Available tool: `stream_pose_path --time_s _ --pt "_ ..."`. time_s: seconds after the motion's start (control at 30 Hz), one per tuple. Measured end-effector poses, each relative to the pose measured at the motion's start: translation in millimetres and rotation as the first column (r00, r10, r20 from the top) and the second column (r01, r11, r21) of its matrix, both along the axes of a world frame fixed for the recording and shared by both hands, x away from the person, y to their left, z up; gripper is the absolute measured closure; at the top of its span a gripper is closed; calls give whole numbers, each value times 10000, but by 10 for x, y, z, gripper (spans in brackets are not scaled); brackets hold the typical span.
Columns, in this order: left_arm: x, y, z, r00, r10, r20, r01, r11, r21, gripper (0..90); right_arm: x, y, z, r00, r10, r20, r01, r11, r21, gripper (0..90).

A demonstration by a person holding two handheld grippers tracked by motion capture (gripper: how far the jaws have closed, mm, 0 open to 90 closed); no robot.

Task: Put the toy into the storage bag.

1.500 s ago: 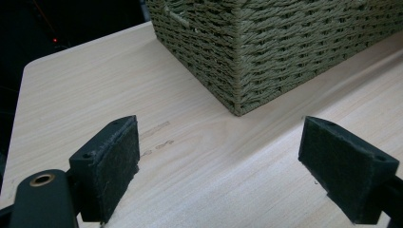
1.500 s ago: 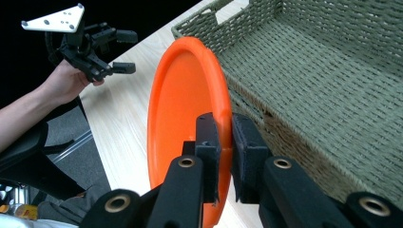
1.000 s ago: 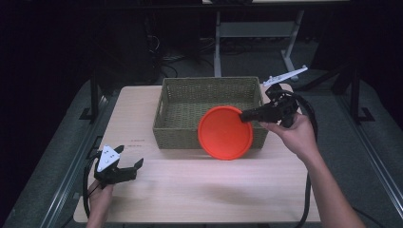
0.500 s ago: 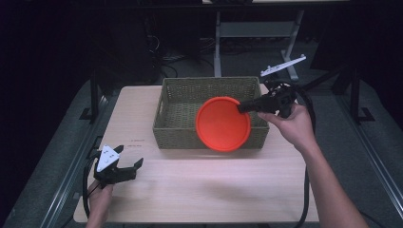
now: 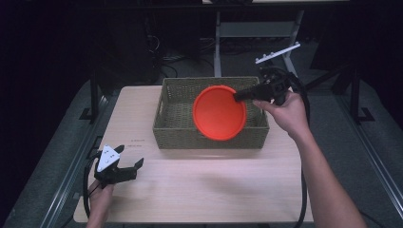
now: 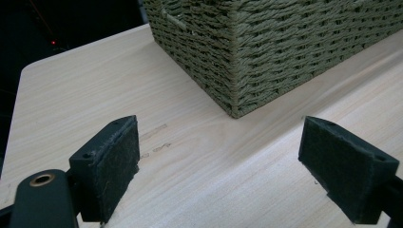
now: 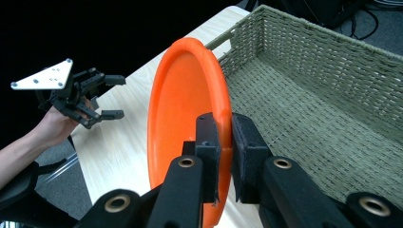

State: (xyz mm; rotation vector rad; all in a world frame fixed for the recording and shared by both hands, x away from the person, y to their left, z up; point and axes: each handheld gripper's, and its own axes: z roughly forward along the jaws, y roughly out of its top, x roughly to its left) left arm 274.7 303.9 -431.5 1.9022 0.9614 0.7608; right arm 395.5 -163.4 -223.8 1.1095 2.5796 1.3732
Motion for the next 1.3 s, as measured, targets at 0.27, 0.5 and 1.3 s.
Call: stream_pose_path --time_s 0.27,0.5,1.3 --pt "2 15 -3 10000 21 -2 -21 10000 4 130 136 -12 25 9993 -362 -73 363 9993 57 821" --pt "1 8 -5 10000 -9 -9 9 10000 -59 130 252 -17 53 9978 -660 -96 661 9978 45 821" --pt "8 -28 -7 10000 -87 -1 87 10000 -28 130 587 46 8 9914 -1200 -523 1207 9927 89 821"
